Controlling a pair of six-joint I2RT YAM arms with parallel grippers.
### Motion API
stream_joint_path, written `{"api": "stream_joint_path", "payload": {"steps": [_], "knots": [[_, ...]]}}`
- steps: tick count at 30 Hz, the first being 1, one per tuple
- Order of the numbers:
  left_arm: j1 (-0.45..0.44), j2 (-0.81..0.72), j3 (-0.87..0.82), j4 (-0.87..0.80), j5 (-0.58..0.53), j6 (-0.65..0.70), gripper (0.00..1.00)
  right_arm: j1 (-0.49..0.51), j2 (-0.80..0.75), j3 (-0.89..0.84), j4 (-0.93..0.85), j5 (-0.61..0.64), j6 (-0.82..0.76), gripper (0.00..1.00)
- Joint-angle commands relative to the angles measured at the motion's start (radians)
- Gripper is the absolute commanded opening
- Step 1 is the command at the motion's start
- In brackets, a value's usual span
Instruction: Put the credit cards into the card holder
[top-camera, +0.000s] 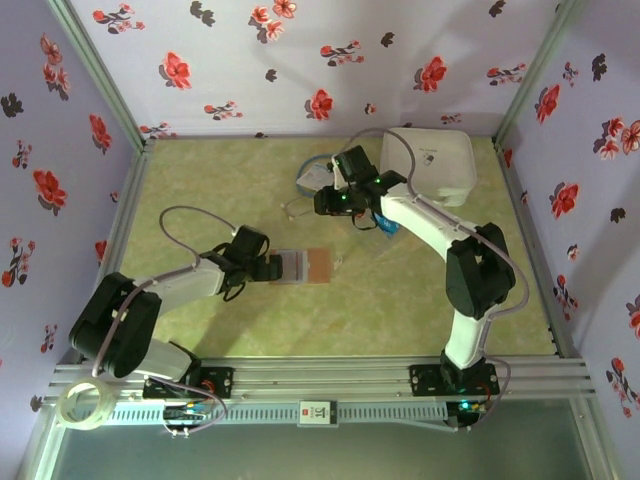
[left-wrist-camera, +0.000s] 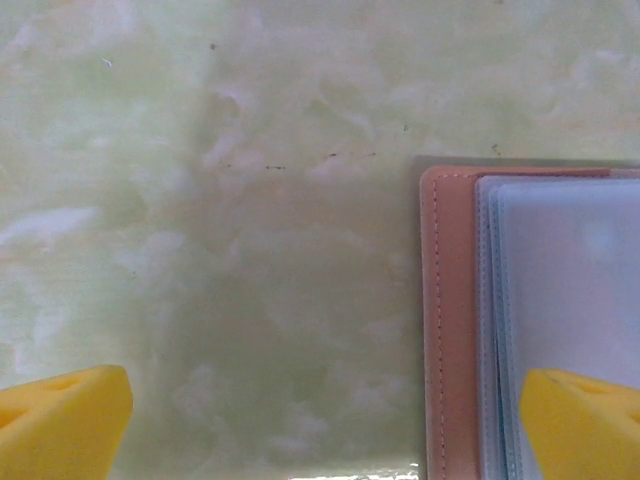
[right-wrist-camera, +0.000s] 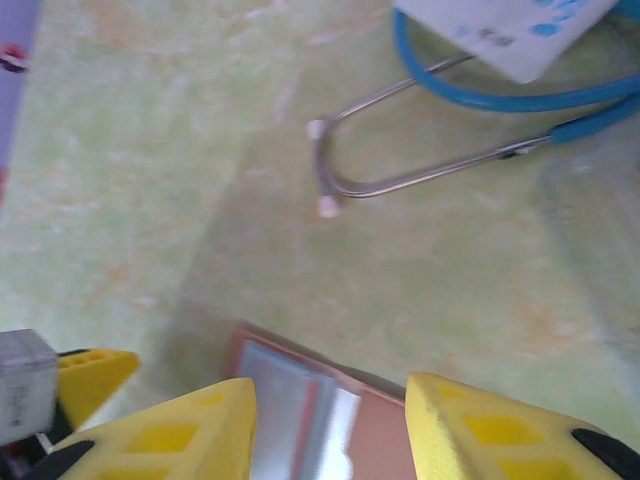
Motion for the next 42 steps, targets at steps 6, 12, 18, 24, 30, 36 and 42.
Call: {"api": "stream_joint_path", "payload": {"steps": [6, 12, 18, 24, 30, 36, 42], "knots": [[-0.016, 0.033, 0.011, -0.005, -0.054, 0.03, 1.0, -0.015, 0.078, 0.133, -0.233, 0.281, -0.233, 0.43], [-0.019, 0.059, 0.013, -0.015, -0.081, 0.033, 1.0, -0.02, 0.157, 0.206, -0.273, 0.421, -0.3, 0.42], [-0.019, 0.074, 0.015, -0.012, -0.087, 0.029, 1.0, -0.021, 0.227, 0.268, -0.294, 0.484, -0.342, 0.4], [-0.02, 0.073, 0.018, -0.014, -0.088, 0.028, 1.0, -0.026, 0.267, 0.3, -0.296, 0.51, -0.363, 0.4], [-0.02, 0.074, 0.021, -0.014, -0.088, 0.027, 1.0, -0.032, 0.303, 0.309, -0.297, 0.503, -0.371, 0.38], [-0.021, 0.074, 0.022, -0.015, -0.088, 0.027, 1.0, -0.041, 0.326, 0.318, -0.293, 0.475, -0.367, 0.35], [-0.02, 0.076, 0.024, -0.015, -0.088, 0.026, 1.0, -0.044, 0.325, 0.317, -0.292, 0.455, -0.363, 0.26]]}}
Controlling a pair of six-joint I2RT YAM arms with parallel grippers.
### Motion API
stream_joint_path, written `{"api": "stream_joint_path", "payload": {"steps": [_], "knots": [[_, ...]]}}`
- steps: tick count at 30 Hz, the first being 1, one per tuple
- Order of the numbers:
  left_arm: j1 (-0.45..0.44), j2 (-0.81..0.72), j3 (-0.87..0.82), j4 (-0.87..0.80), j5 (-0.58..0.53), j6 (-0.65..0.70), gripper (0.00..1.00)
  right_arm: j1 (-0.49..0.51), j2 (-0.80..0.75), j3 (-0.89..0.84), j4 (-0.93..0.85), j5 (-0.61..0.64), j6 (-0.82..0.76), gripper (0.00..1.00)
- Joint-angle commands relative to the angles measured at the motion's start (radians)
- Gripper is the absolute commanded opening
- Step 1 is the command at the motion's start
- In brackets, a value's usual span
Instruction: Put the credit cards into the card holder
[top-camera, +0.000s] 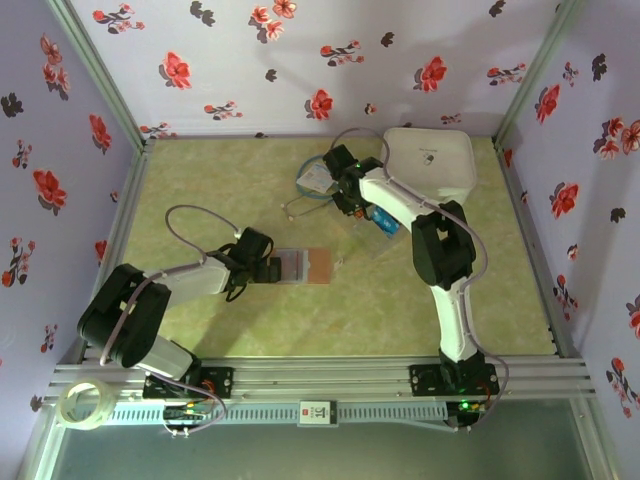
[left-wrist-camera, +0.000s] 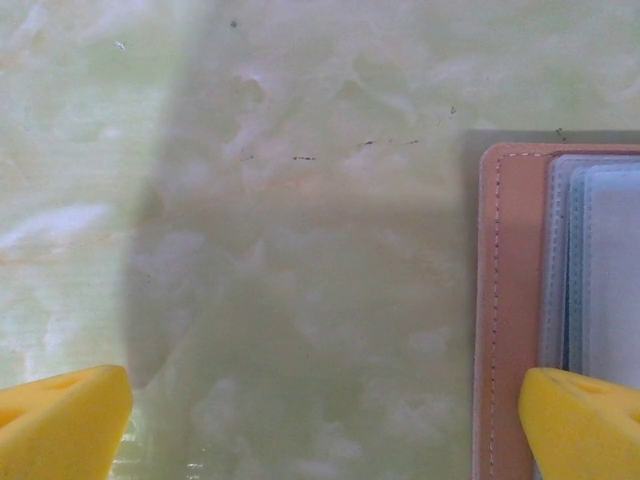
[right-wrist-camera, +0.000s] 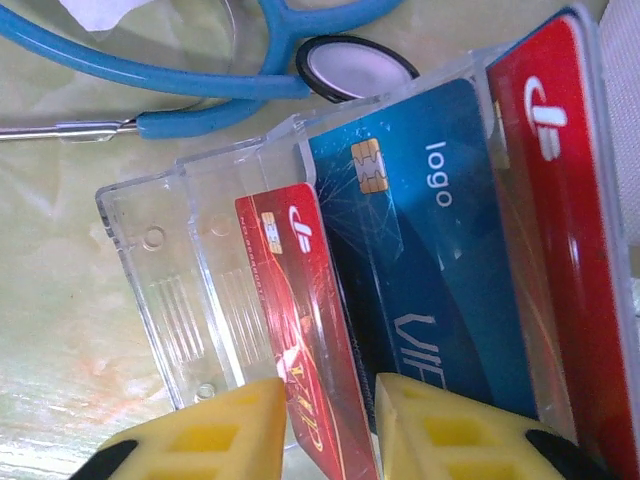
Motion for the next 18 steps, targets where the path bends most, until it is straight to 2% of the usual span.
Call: {"api": "stream_joint_path", "payload": {"steps": [1, 12, 18], "knots": [[-0.008, 0.017, 0.016, -0.019, -0.027, 0.014, 1.0, -0.007, 0.003, 0.028, -0.015, -0.014, -0.007, 0.26], [-0.011, 0.016, 0.016, -0.019, -0.025, 0.012, 1.0, -0.016, 0.0, 0.041, -0.018, -0.045, -0.002, 0.23], [-0.011, 0.019, 0.017, -0.019, -0.026, 0.014, 1.0, -0.016, -0.003, 0.048, -0.024, -0.054, -0.005, 0.17]]}}
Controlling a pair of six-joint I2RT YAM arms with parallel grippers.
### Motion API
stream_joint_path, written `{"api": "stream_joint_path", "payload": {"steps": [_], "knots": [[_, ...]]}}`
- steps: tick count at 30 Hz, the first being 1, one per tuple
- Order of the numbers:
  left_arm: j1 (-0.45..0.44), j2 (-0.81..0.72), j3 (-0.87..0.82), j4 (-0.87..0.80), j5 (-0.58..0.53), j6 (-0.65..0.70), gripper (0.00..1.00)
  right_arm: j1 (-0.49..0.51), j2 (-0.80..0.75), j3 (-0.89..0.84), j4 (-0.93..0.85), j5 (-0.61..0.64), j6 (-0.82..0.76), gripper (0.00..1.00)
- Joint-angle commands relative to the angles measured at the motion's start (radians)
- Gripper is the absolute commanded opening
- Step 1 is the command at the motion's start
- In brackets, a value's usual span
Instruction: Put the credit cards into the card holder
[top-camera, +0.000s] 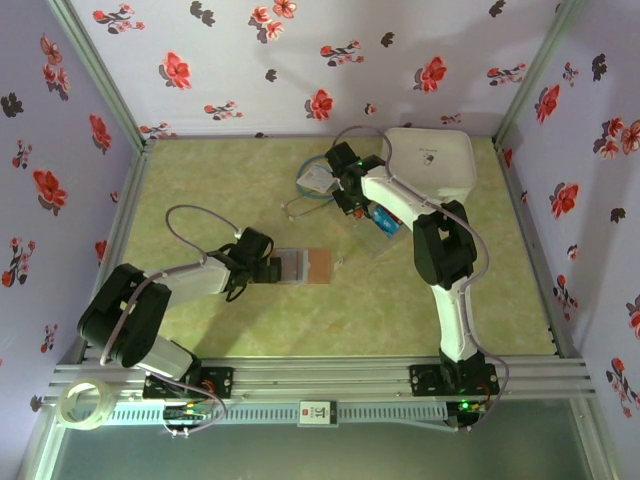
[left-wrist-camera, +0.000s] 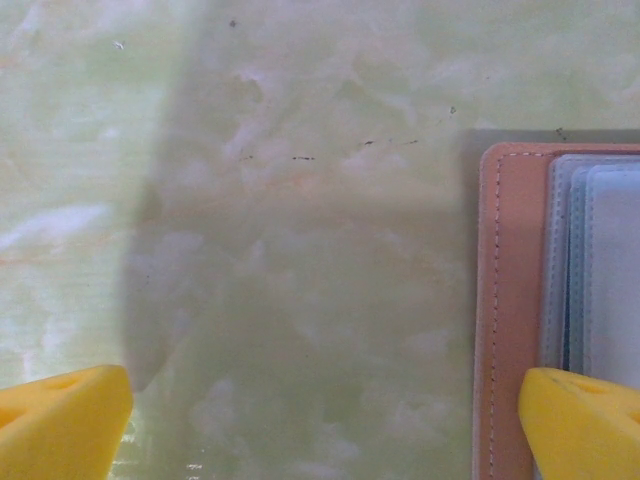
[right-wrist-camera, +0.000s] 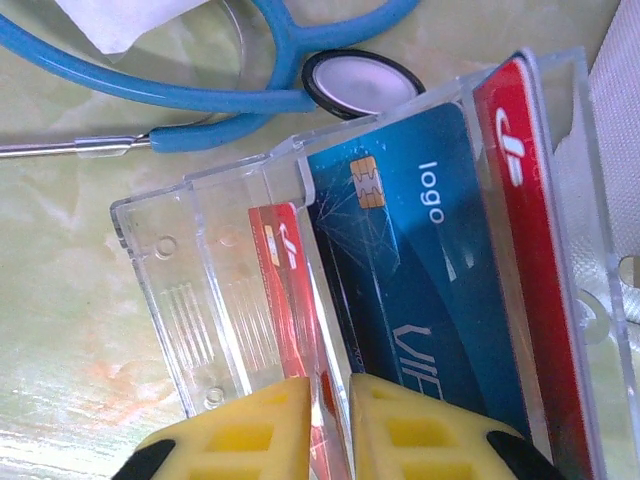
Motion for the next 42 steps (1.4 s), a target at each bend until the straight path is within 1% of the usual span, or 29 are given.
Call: {"api": "stream_joint_path", "payload": {"steps": [1, 6, 10, 13, 17, 21, 25, 28, 32, 35, 39, 42], "knots": [[-0.011, 0.019, 0.018, -0.02, -0.025, 0.014, 1.0, -0.006, -0.004, 0.038, -0.024, -0.017, -0.007, 0.16], [-0.01, 0.02, 0.017, -0.02, -0.025, 0.013, 1.0, -0.007, -0.011, 0.055, -0.047, -0.041, -0.023, 0.13], [-0.011, 0.019, 0.019, -0.021, -0.024, 0.013, 1.0, -0.007, -0.012, 0.072, -0.066, -0.066, -0.027, 0.04], [-0.012, 0.019, 0.019, -0.023, -0.024, 0.012, 1.0, -0.007, -0.008, 0.077, -0.072, -0.071, -0.028, 0.0], [-0.012, 0.017, 0.023, -0.026, -0.023, 0.012, 1.0, -0.006, -0.016, 0.084, -0.084, -0.078, -0.033, 0.0], [-0.012, 0.01, 0.026, -0.033, -0.024, 0.013, 1.0, -0.006, -0.058, 0.087, -0.09, -0.104, -0.024, 0.0], [-0.012, 0.003, 0.035, -0.045, -0.025, 0.018, 1.0, 0.0, -0.128, 0.075, -0.081, -0.162, 0.01, 0.0], [-0.012, -0.005, 0.043, -0.055, -0.027, 0.022, 1.0, 0.007, -0.19, 0.032, -0.048, -0.216, 0.048, 0.0], [-0.01, -0.017, 0.053, -0.072, -0.037, 0.03, 1.0, 0.01, -0.287, -0.074, 0.046, -0.311, 0.127, 0.0], [-0.01, -0.025, 0.058, -0.083, -0.045, 0.035, 1.0, 0.01, -0.37, -0.199, 0.169, -0.398, 0.216, 0.0], [-0.01, -0.036, 0.059, -0.09, -0.048, 0.04, 1.0, 0.009, -0.468, -0.409, 0.391, -0.517, 0.376, 0.0], [-0.011, -0.05, 0.06, -0.093, -0.044, 0.046, 1.0, 0.01, -0.536, -0.585, 0.608, -0.596, 0.528, 0.0]]}}
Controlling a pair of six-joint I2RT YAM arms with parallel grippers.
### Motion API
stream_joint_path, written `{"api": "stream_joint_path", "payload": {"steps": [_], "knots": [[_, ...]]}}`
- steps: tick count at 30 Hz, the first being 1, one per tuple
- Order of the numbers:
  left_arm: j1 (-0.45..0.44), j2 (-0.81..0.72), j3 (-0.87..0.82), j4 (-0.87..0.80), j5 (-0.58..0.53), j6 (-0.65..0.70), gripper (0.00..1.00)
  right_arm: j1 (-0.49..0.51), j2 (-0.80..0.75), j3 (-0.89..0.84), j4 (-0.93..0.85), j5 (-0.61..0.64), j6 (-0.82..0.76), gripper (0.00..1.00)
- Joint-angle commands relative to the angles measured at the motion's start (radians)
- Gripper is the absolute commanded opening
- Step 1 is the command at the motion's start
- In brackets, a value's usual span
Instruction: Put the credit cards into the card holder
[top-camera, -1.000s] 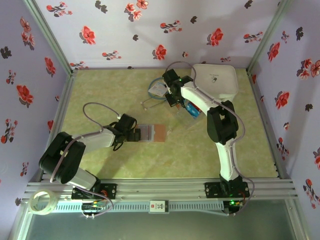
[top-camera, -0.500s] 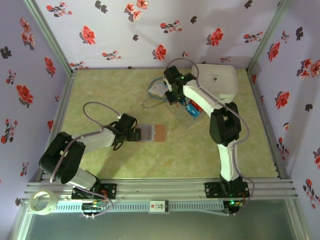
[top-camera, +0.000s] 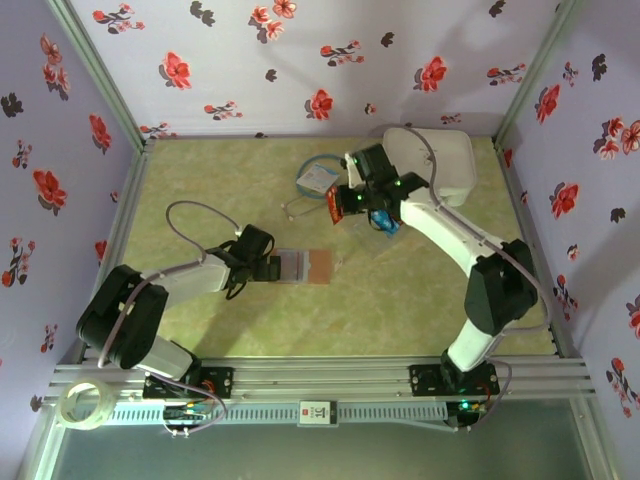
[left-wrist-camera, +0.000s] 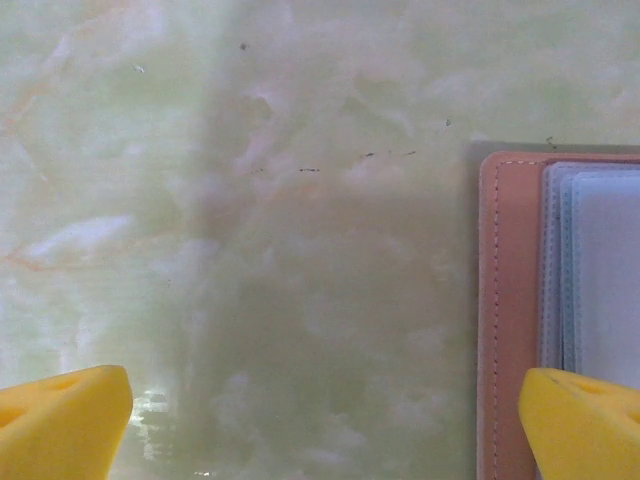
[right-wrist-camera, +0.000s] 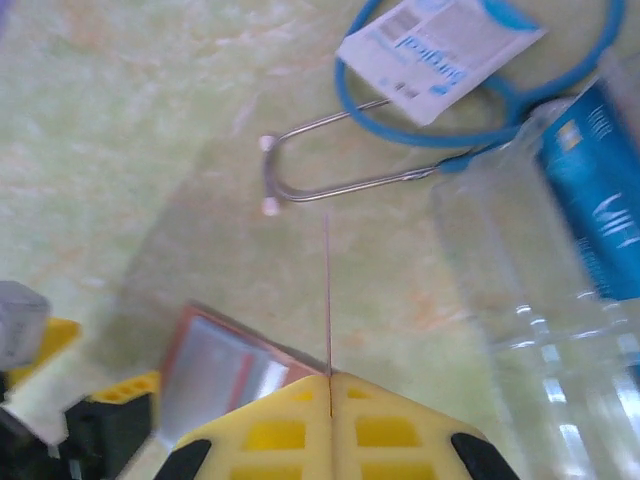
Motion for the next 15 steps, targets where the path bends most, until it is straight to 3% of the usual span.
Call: {"api": "stream_joint_path", "payload": {"steps": [1, 7, 15], "knots": [[-0.009, -0.041, 0.025, -0.026, -0.021, 0.031, 1.0, 0.004, -0.066, -0.184, 0.343, -0.155, 0.25, 0.0], [-0.019, -0.06, 0.033, -0.014, 0.005, 0.053, 1.0, 0.022, -0.129, -0.489, 0.768, -0.18, 0.493, 0.0], [-0.051, -0.004, 0.05, -0.002, -0.006, 0.06, 1.0, 0.088, -0.086, -0.677, 1.072, -0.128, 0.613, 0.0]]}}
